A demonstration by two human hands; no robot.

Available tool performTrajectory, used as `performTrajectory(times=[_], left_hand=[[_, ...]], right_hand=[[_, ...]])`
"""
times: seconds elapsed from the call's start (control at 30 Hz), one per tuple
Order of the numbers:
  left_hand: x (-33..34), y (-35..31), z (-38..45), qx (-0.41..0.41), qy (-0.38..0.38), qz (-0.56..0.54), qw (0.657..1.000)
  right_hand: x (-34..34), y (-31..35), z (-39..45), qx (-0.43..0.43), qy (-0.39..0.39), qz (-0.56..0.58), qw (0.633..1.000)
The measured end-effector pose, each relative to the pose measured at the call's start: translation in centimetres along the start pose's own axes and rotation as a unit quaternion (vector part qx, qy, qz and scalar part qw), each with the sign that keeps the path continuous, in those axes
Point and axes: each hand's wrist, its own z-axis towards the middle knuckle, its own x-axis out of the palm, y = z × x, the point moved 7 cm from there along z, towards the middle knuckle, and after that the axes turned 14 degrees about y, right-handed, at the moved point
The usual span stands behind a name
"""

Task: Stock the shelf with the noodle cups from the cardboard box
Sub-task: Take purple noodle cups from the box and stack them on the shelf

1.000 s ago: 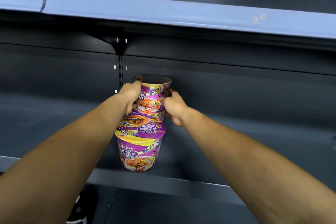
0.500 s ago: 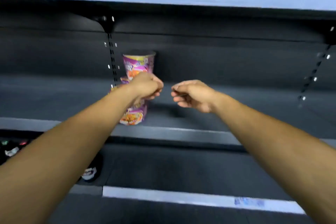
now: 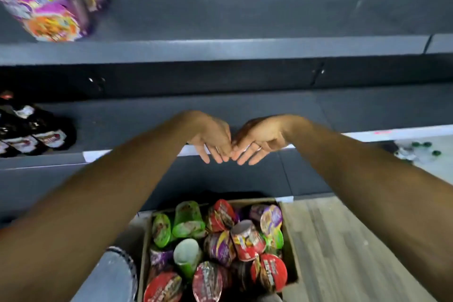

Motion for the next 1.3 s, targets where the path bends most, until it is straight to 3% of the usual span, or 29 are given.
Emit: performTrajectory(times=[0.2, 0.43, 0.67, 0.87, 1.1, 1.3], left_hand=[[7.2, 1.0, 13.7, -0.018, 0.006, -0.057, 0.998], [12.9, 3.1, 27.4, -0.049, -0.018, -0.078, 0.996], [15.6, 5.8, 39.9, -0.064, -0.058, -0.063, 0.994], [17.5, 7.3, 48.5, -0.070, -0.062, -0.121, 0.988], [19.4, 8.6, 55.9, -0.058, -0.030, -0.148, 0.987], [19.2, 9.1, 56.0, -0.090, -0.033, -0.117, 0.989]], right_hand=[[0.6, -15.0, 6.4, -0.001, -0.078, 0.191, 0.978], [2.2, -29.7, 13.1, 0.004, -0.187, 0.390, 0.902], [0.6, -43.3, 19.5, 0.078, -0.278, 0.421, 0.860], [-2.8, -50.6, 24.2, 0.110, -0.326, 0.441, 0.829], [-4.9, -53.0, 28.7, 0.067, -0.289, 0.381, 0.876], [-5.9, -54.0, 28.9, 0.074, -0.252, 0.324, 0.909]])
